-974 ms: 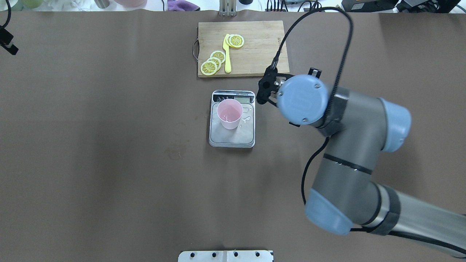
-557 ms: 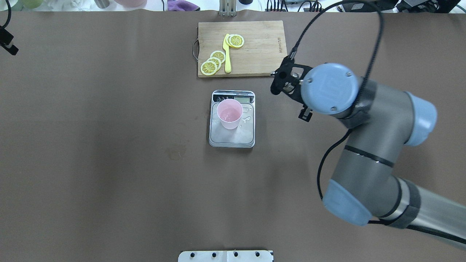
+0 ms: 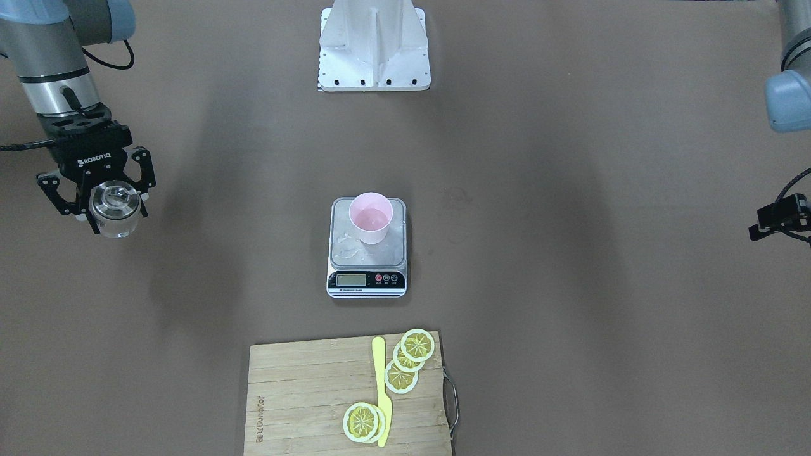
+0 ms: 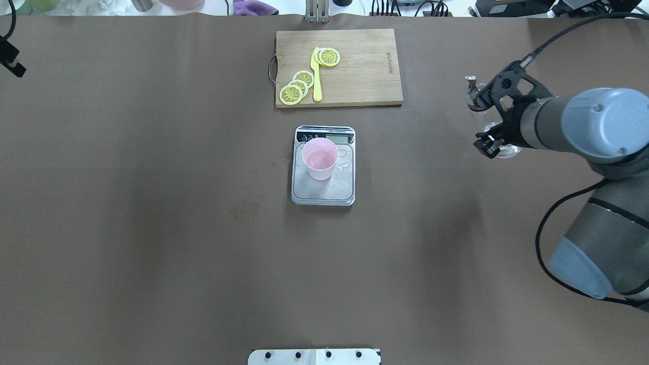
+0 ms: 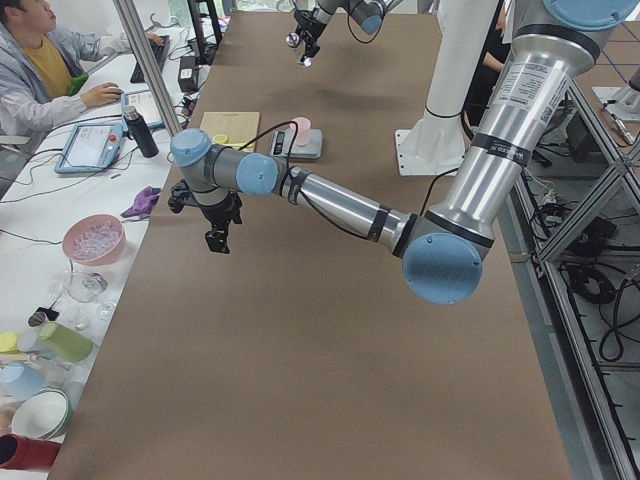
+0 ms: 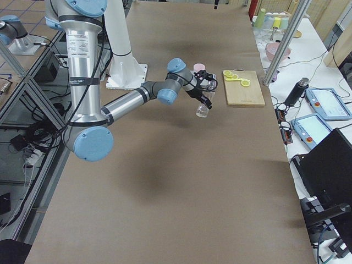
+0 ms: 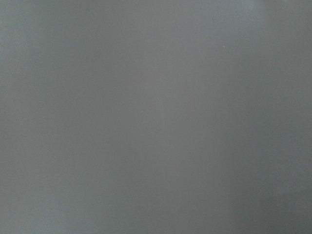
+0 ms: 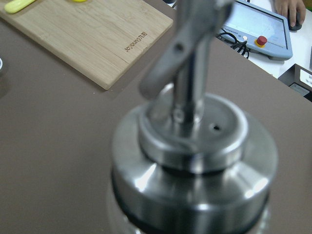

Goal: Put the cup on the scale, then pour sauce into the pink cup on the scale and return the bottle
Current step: 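Turn the dispenser upright and carry it back to its spot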

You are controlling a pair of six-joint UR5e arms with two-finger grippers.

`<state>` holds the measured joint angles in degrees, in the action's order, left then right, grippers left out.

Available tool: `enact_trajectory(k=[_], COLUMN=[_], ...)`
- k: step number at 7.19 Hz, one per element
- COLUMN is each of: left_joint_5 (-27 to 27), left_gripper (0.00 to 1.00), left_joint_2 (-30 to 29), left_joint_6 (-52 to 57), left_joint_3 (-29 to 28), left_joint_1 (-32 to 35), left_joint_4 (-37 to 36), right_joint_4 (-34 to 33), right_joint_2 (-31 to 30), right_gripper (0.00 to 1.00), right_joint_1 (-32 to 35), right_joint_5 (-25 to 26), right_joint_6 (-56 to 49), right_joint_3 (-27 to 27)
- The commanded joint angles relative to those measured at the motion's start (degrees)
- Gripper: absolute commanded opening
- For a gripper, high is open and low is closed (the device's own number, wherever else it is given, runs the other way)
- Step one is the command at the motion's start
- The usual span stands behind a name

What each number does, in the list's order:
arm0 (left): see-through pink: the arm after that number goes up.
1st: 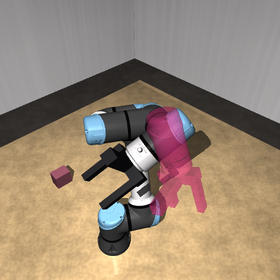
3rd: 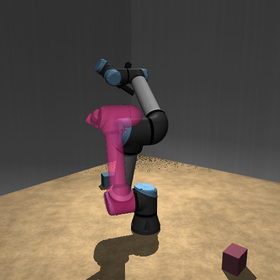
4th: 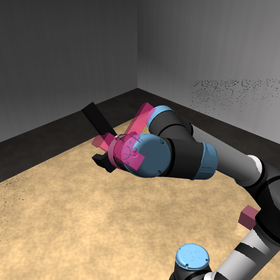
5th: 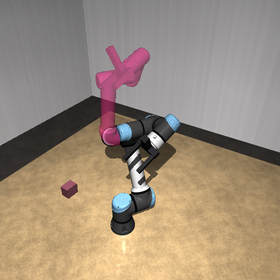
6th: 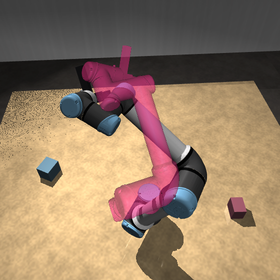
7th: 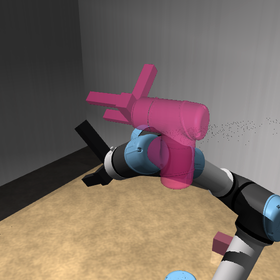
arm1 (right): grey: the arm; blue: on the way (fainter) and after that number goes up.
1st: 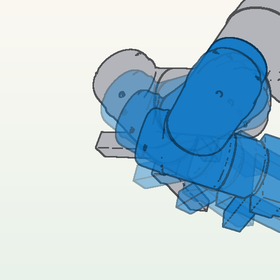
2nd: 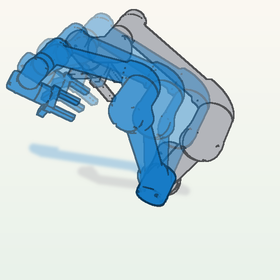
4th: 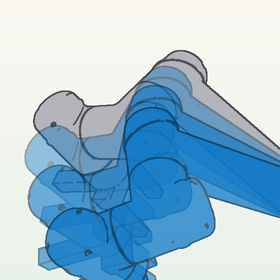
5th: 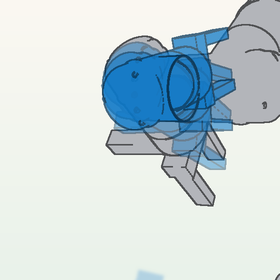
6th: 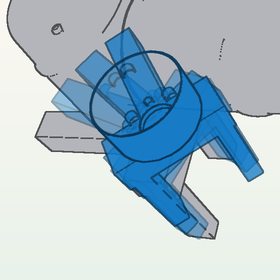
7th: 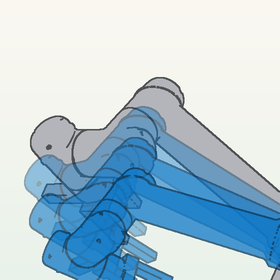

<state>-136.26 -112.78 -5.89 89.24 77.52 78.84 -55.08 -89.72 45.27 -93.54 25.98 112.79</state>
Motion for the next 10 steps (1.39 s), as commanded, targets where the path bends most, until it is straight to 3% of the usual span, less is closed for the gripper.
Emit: enact_trajectory(k=[1,2,3,8,10], left_joint_5=[0.1,0.1,0.1,0.1,0.1], left_gripper=[0.98,0.98,0.98,0.98,0.98], left_joint_2=[0.0,0.0,-0.2,-0.3,-0.3], left_joint_6=[0.0,0.0,0.0,0.0,0.0], left_joint_3=[0.0,0.1,0.1,0.4,0.5], left_joint_1=[0.0,0.0,0.0,0.1,0.1], left_joint_4=[0.0,0.0,-0.1,-0.2,-0.3], right_joint_4=[21.9,33.5,38.5,46.6,46.8], right_joint_2=[-3.2,-3.4,-3.4,-5.5,-5.6], right_gripper=[0.00,0.00,0.00,0.00,0.00], right_joint_1=[0.4,1.3,2.8,2.9,2.9], right_joint_5=[-1.7,-2.3,-2.4,-3.0,-4.9], right_joint_6=[7.2,7.1,6.8,6.7,6.7], right_joint_3=[-10.8,-18.7,-21.5,-26.5,-26.8])
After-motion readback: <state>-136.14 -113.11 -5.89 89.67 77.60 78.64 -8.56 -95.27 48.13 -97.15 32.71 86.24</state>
